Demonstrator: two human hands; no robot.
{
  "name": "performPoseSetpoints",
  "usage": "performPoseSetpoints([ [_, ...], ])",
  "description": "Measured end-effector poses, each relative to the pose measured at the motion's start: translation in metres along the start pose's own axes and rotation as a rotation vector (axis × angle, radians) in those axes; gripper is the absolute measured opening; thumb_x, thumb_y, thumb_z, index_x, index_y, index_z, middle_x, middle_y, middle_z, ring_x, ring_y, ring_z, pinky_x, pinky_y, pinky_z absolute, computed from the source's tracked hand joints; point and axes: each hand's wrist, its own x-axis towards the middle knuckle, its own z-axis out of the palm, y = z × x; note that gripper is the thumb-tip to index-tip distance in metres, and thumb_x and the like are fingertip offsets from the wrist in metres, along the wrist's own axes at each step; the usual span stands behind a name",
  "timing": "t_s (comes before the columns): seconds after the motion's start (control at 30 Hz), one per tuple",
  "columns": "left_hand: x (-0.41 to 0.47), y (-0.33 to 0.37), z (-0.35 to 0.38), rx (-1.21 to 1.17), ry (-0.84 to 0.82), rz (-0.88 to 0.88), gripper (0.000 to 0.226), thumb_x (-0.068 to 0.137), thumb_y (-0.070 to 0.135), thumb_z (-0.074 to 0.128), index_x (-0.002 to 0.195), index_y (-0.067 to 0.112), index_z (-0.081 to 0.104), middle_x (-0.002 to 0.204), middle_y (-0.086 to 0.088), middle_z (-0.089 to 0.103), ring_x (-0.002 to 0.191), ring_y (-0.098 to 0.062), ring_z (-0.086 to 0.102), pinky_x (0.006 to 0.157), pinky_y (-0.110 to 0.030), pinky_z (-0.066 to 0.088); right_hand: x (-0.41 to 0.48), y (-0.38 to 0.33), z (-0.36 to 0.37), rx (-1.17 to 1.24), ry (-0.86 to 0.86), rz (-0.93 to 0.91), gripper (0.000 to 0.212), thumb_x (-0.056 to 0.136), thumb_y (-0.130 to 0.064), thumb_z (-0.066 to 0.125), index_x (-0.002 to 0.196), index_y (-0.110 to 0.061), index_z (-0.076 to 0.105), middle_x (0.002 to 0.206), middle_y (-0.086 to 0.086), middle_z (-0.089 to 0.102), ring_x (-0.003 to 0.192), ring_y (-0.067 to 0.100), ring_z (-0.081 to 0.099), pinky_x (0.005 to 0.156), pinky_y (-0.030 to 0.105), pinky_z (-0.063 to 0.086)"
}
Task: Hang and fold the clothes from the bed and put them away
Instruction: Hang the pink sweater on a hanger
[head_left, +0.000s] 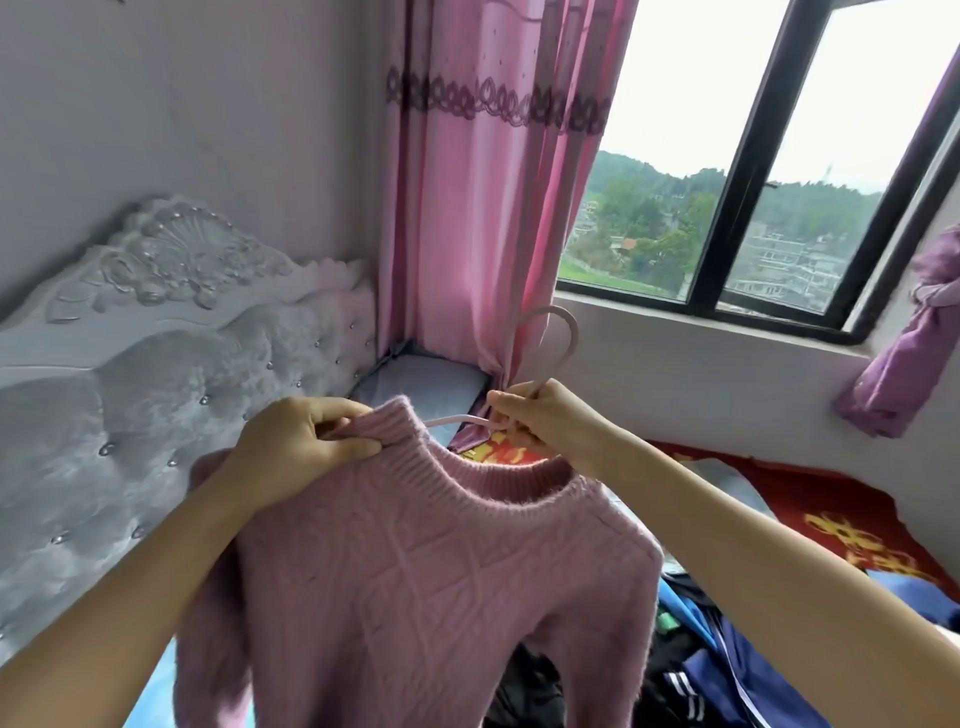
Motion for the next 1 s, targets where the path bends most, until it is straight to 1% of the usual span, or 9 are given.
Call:
performPoseSetpoints([
  [0.07, 0.0, -0.002, -0.006, -0.007, -0.067, 0.03, 0.039, 0.063, 0.04, 0.08, 0.078, 0.069, 0.059, 0.086, 0.009, 0.074, 0.088, -0.014, 0.068, 0.089, -0.042, 0.05, 0.009, -0.008, 0.015, -0.032, 0.048, -0.049, 0.037, 0.092, -0.017, 0.055, 0.055, -0.014, 0.055, 0.034, -0.01, 0.039, 0.032, 0.004, 0.033, 0.036, 0.013, 0.024],
  [0.17, -0.003, -0.004, -0.01, -0.042, -0.051, 0.048, 0.06, 0.07, 0.008, 0.081, 0.082, 0.065, 0.063, 0.089, 0.004, 0.074, 0.089, -0.018, 0.068, 0.088, -0.038, 0.05, 0.016, -0.019, 0.029, -0.133, 0.019, -0.136, 0.04, 0.088, -0.021, 0.061, 0.048, -0.019, 0.053, 0.036, -0.009, 0.043, 0.038, 0.009, 0.035, 0.04, 0.017, 0.027],
  [0.27, -0.012, -0.021, -0.022, -0.012, -0.002, -0.014, 0.038, 0.071, 0.011, 0.079, 0.087, 0.045, 0.074, 0.082, 0.023, 0.071, 0.08, -0.002, 0.067, 0.079, -0.021, 0.049, 0.018, -0.026, 0.027, -0.13, -0.004, -0.149, 0.036, 0.088, -0.019, 0.062, 0.053, -0.014, 0.057, 0.033, -0.008, 0.044, 0.032, 0.005, 0.035, 0.036, 0.016, 0.029],
  [0.37, -0.022, -0.04, -0.04, -0.102, 0.063, -0.138, 0.019, 0.074, 0.008, 0.076, 0.074, 0.026, 0.074, 0.071, 0.017, 0.072, 0.065, 0.008, 0.061, 0.065, -0.006, 0.044, 0.018, -0.024, 0.021, -0.062, 0.035, -0.138, 0.032, 0.092, -0.019, 0.059, 0.063, -0.006, 0.06, 0.03, -0.01, 0.043, 0.028, 0.0, 0.035, 0.034, 0.011, 0.027],
  [0.5, -0.032, -0.047, -0.05, -0.168, 0.017, -0.214, 0.016, 0.079, 0.005, 0.071, 0.08, 0.021, 0.072, 0.073, 0.013, 0.072, 0.066, 0.007, 0.062, 0.063, -0.005, 0.045, 0.02, -0.02, 0.028, -0.025, 0.084, -0.142, 0.039, 0.093, -0.028, 0.056, 0.061, -0.007, 0.061, 0.03, -0.007, 0.04, 0.028, 0.002, 0.033, 0.035, 0.012, 0.028],
  [0.63, -0.059, -0.072, -0.053, -0.259, 0.032, -0.281, 0.029, 0.078, -0.003, 0.068, 0.097, 0.018, 0.068, 0.088, 0.013, 0.073, 0.077, 0.008, 0.064, 0.068, -0.005, 0.047, 0.019, -0.016, 0.016, 0.047, 0.187, -0.157, 0.042, 0.093, -0.03, 0.055, 0.059, -0.006, 0.06, 0.031, -0.007, 0.04, 0.027, 0.002, 0.032, 0.032, 0.01, 0.026],
  [0.77, -0.083, -0.087, -0.037, -0.432, 0.146, -0.458, 0.014, 0.086, -0.004, 0.058, 0.091, 0.001, 0.07, 0.075, 0.001, 0.074, 0.063, -0.004, 0.066, 0.057, -0.012, 0.051, 0.018, -0.01, 0.001, 0.026, 0.262, -0.211, 0.047, 0.094, -0.031, 0.053, 0.054, -0.007, 0.058, 0.029, -0.006, 0.04, 0.026, 0.002, 0.035, 0.034, 0.01, 0.03],
  [0.87, -0.083, -0.075, -0.046, -0.47, 0.24, -0.389, 0.035, 0.083, -0.009, 0.057, 0.07, 0.017, 0.077, 0.065, 0.004, 0.071, 0.056, -0.002, 0.063, 0.054, -0.011, 0.05, 0.013, -0.004, -0.015, -0.136, 0.315, -0.269, 0.05, 0.093, -0.028, 0.053, 0.05, -0.003, 0.057, 0.028, -0.006, 0.044, 0.027, 0.003, 0.038, 0.037, 0.009, 0.033],
  [1.0, -0.082, -0.037, -0.06, -0.365, 0.344, -0.26, 0.034, 0.07, 0.0, 0.069, 0.062, 0.032, 0.076, 0.058, 0.01, 0.067, 0.052, 0.003, 0.059, 0.053, -0.009, 0.048, 0.0, 0.004, -0.026, -0.233, 0.087, -0.282, 0.046, 0.094, -0.016, 0.054, 0.051, 0.0, 0.053, 0.03, -0.008, 0.045, 0.028, 0.001, 0.036, 0.036, 0.011, 0.032],
])
